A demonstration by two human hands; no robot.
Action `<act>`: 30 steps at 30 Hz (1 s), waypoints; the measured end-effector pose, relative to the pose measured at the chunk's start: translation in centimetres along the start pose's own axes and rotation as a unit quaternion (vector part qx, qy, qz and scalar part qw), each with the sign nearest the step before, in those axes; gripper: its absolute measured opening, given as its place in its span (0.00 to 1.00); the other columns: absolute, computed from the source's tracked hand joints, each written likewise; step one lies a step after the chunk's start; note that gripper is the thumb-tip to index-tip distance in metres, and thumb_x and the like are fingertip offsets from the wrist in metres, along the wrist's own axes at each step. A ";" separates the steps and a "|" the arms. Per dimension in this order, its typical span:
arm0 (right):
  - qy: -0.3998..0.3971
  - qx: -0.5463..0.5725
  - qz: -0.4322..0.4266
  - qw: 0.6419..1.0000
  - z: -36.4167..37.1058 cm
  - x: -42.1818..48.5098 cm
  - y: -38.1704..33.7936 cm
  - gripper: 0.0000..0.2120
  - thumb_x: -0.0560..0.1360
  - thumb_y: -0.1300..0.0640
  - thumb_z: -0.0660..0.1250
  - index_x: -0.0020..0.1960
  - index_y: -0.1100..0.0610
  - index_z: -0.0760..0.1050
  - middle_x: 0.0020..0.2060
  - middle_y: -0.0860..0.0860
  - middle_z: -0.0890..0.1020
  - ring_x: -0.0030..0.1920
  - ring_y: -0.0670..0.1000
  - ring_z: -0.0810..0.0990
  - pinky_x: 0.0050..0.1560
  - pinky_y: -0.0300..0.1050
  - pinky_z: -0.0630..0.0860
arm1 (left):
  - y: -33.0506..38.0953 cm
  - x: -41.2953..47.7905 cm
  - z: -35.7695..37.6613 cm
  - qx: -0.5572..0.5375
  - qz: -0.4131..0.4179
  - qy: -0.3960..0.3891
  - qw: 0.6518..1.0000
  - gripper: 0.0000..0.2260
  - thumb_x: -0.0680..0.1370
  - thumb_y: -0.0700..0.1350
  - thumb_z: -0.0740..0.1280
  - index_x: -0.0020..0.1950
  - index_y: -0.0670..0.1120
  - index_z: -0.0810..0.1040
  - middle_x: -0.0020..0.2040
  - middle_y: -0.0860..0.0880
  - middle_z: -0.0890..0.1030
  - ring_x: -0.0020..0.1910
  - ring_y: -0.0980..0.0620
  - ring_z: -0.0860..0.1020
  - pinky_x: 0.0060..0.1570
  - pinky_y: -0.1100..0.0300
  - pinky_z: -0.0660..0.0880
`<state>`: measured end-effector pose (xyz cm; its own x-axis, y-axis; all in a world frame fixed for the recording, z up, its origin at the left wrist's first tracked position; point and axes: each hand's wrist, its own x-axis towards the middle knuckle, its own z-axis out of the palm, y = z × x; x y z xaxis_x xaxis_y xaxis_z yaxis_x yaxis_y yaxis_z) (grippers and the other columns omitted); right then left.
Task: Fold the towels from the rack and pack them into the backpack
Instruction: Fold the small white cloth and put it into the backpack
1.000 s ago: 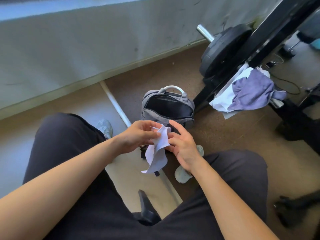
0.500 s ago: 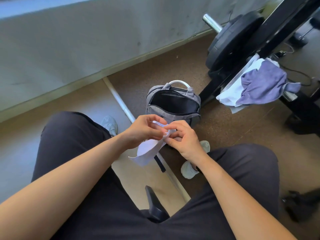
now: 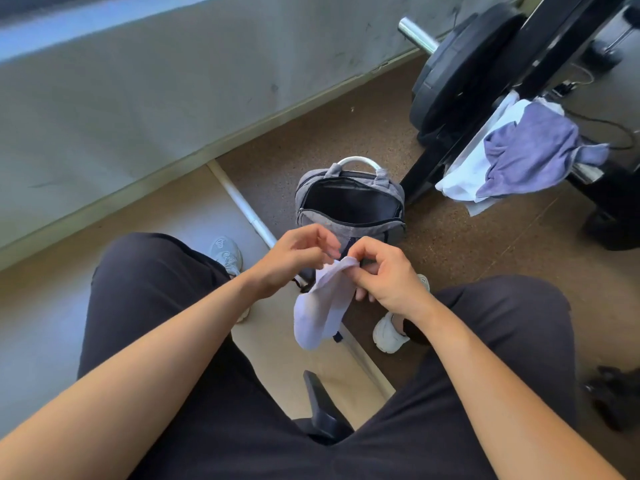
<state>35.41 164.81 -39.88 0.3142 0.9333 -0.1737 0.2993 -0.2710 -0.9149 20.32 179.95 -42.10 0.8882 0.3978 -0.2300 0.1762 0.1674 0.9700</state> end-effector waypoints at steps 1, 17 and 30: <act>0.010 0.002 -0.005 1.000 -0.4 -0.1 -0.1 0.04 0.79 0.61 0.70 0.49 0.61 0.76 0.30 0.45 0.79 0.26 0.47 0.78 0.27 0.38 0.72 | -0.4 0.1 0.0 0.029 -0.020 -0.027 0.999 0.09 0.72 0.38 0.69 0.52 0.41 0.80 0.45 0.47 0.81 0.45 0.50 0.78 0.48 0.52 0.74; 0.216 0.023 0.095 0.971 -4.6 0.3 1.9 0.01 0.81 0.59 0.67 0.51 0.56 0.76 0.42 0.52 0.84 0.40 0.49 0.86 0.42 0.46 0.84 | -1.9 -0.3 -0.3 0.445 0.009 0.179 0.877 0.07 0.70 0.48 0.71 0.46 0.54 0.76 0.41 0.60 0.80 0.39 0.55 0.76 0.37 0.58 0.68; 0.165 0.433 0.061 0.884 -4.8 0.2 0.0 0.07 0.84 0.64 0.57 0.62 0.59 0.68 0.58 0.59 0.82 0.57 0.57 0.83 0.53 0.52 0.82 | -2.9 -0.6 3.8 0.262 -0.047 0.015 0.964 0.07 0.82 0.48 0.68 0.46 0.48 0.83 0.41 0.50 0.85 0.36 0.49 0.85 0.41 0.48 0.83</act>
<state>39.85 163.88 -38.17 0.5848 0.7513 -0.3059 -0.5127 0.0500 -0.8571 20.88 175.82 -44.48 0.8461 0.4307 -0.3142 0.4531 -0.2705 0.8494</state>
